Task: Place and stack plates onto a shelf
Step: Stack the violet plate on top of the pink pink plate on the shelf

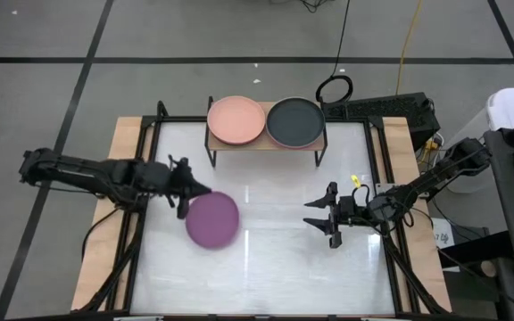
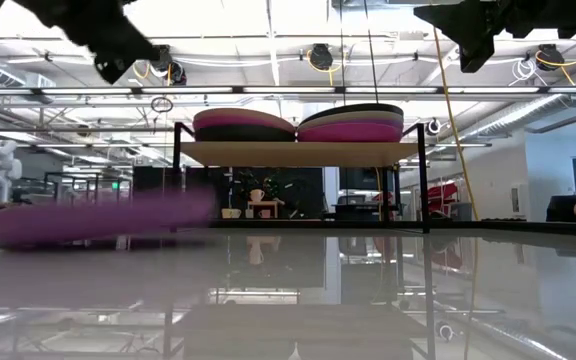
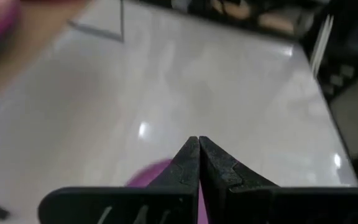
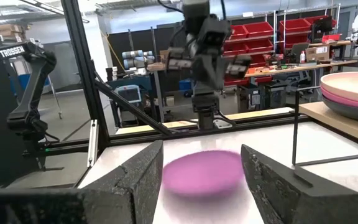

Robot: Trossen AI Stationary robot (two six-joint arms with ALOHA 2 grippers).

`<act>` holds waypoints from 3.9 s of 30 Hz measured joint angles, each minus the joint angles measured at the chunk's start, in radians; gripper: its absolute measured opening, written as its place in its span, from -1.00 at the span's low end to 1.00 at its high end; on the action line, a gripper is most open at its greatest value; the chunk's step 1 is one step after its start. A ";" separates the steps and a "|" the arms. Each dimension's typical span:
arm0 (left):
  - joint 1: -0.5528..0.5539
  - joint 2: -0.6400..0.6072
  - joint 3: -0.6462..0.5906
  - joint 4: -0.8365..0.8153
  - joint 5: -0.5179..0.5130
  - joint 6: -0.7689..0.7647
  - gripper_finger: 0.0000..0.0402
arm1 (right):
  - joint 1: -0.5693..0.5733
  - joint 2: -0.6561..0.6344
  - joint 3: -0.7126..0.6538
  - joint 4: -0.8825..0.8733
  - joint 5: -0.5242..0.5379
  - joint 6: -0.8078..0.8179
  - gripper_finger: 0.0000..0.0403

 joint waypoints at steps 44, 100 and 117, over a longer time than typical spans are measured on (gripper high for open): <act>-0.615 0.508 0.000 0.071 -0.109 -0.185 -0.51 | 0.000 0.004 0.000 -0.041 -0.001 0.090 -0.03; 0.190 0.609 0.697 -0.540 -0.421 1.100 -0.95 | -0.002 0.101 0.000 0.049 0.057 0.098 -0.03; 0.633 0.618 0.719 -0.445 0.162 1.034 -0.93 | -0.002 0.101 0.000 0.029 0.082 0.135 -0.03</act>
